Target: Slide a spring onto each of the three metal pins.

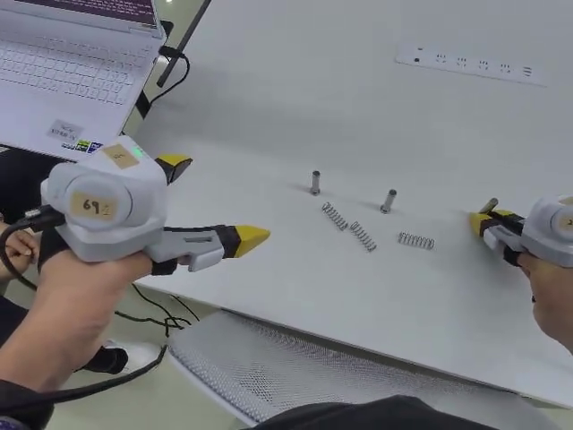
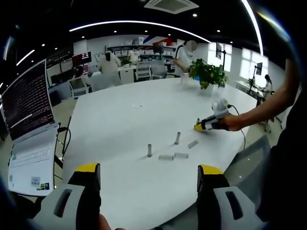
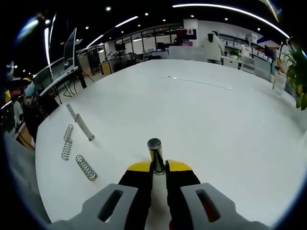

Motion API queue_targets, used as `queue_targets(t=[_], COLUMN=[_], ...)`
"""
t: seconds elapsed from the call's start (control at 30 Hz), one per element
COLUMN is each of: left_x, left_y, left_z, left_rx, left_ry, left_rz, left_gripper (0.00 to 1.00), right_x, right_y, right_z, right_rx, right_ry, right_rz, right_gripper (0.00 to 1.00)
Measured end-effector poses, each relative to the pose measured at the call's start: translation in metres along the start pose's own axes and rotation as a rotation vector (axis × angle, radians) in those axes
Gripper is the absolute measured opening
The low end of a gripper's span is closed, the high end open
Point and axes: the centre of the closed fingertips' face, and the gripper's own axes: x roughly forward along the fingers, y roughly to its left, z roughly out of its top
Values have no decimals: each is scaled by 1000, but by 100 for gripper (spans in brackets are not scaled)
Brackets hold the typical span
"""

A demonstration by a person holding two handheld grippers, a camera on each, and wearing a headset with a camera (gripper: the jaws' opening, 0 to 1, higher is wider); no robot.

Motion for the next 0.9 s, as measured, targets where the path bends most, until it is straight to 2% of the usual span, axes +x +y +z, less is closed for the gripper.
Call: queue_targets(t=[0.4, 0.57, 0.9], left_x=[-1, 0, 2], left_y=[0, -1, -4], left_z=[0, -3, 3], left_rx=[-1, 18, 11], left_ry=[-1, 11, -8], left_rz=[4, 3, -10], left_gripper=[80, 80, 80], right_x=[-4, -8, -14], right_y=[5, 10, 16], right_z=[-6, -10, -14], right_rx=[-19, -21, -15], right_ry=[7, 4, 1], right_rz=[11, 13, 12], right_gripper=[8, 8, 8])
